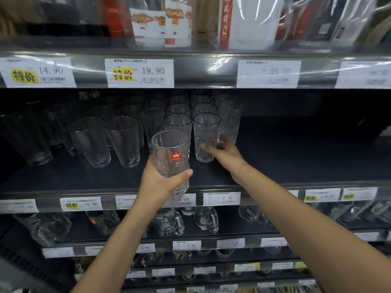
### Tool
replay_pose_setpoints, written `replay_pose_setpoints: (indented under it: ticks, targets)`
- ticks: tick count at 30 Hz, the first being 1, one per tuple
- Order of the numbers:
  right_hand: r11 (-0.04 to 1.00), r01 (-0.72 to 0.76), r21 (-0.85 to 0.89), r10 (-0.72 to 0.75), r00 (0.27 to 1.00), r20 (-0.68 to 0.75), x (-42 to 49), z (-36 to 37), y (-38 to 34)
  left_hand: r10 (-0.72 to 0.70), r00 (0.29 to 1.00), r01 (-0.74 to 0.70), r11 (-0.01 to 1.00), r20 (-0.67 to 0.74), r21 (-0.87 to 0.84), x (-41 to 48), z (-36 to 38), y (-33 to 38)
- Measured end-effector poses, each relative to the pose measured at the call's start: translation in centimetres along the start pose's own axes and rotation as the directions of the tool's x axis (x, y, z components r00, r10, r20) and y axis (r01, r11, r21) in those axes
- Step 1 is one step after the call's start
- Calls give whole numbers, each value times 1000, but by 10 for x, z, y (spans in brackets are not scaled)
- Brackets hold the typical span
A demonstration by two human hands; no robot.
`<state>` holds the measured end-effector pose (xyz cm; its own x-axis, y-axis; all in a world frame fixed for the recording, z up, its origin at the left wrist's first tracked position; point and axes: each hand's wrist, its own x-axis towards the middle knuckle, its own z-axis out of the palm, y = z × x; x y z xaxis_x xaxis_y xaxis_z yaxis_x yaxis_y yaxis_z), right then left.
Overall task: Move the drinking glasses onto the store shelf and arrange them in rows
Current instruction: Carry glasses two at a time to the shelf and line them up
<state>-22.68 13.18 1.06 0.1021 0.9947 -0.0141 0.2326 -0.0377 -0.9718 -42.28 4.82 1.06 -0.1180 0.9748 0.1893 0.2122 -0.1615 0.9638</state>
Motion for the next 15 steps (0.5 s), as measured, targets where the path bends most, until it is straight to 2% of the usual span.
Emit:
replay_pose_setpoints:
  ticks: [4, 7, 9, 11, 15]
  targets:
    - [975, 81, -207, -88, 996, -25, -5, -63, 11, 4, 1000, -4, 1000, -9, -16, -4, 38, 10]
    - [899, 131, -418, -145, 989, -2, -8, -121, 26, -21, 999, 19, 999, -38, -42, -6, 77, 18]
    - [792, 123, -598, -99, 992, 74, -10, -152, 39, -48, 997, 45, 997, -54, -55, -5, 103, 23]
    - [624, 105, -775, -5, 992, 130, -12, -173, 48, -74, 996, 71, 996, -55, -57, -3, 126, 28]
    - [461, 149, -875, 73, 976, 205, -11, -188, 57, -84, 993, 82, 996, -80, -30, 6, 162, 29]
